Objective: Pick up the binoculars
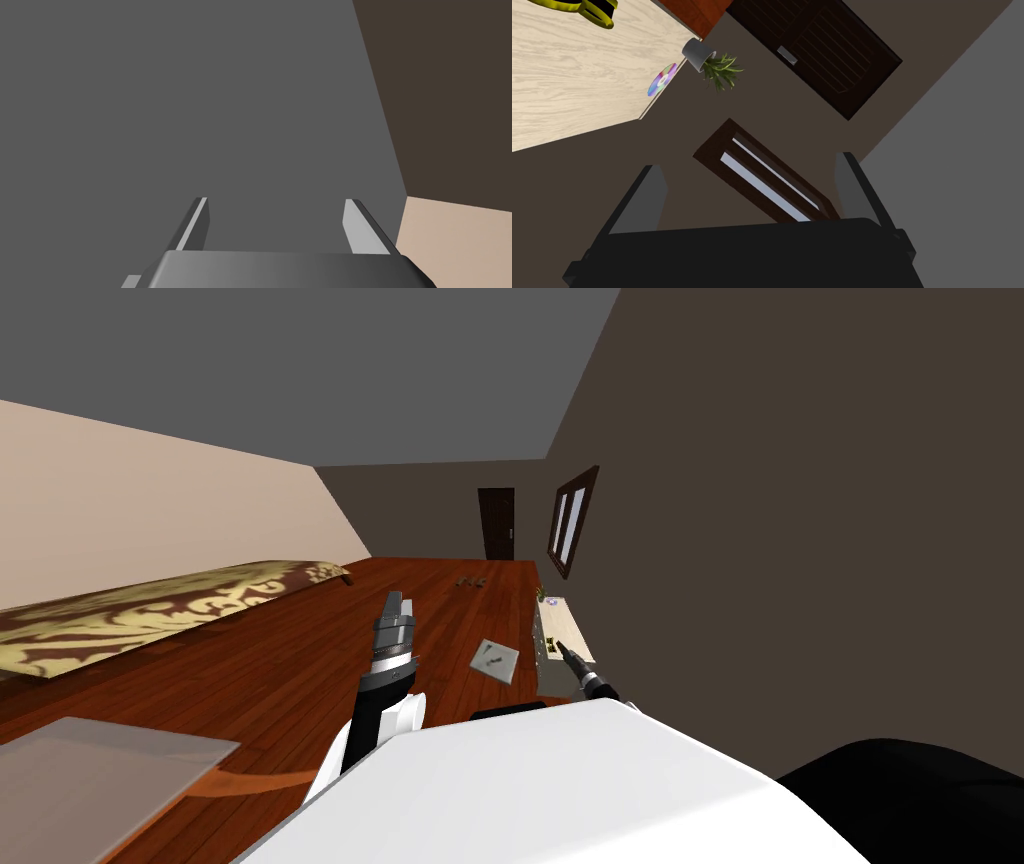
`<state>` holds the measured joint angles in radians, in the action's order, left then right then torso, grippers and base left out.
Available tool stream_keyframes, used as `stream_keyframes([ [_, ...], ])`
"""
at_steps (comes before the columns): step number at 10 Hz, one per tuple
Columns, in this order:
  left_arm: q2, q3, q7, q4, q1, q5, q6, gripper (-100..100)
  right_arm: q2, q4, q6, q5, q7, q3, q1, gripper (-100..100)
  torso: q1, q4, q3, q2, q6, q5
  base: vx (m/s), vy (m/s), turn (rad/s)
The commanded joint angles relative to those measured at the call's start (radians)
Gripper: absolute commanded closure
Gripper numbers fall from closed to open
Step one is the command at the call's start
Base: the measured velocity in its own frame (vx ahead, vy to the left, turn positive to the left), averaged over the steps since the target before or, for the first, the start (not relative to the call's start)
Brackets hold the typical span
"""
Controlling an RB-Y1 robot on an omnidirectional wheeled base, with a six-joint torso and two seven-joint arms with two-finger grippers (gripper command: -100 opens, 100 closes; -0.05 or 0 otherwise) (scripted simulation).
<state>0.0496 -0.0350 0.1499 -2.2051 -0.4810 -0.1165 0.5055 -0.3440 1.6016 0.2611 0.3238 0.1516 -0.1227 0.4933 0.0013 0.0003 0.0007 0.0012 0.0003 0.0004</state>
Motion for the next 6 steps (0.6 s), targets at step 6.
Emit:
stream_keyframes([
  [6,0.000,0.000,0.000,0.000,0.000,0.000,0.000,0,-0.049,-0.187,-0.054,0.079,0.024,-0.041,-0.034,-100,-0.001,0.000,0.000,0.000,0.001,0.000,-0.011,0.022,0.136],
])
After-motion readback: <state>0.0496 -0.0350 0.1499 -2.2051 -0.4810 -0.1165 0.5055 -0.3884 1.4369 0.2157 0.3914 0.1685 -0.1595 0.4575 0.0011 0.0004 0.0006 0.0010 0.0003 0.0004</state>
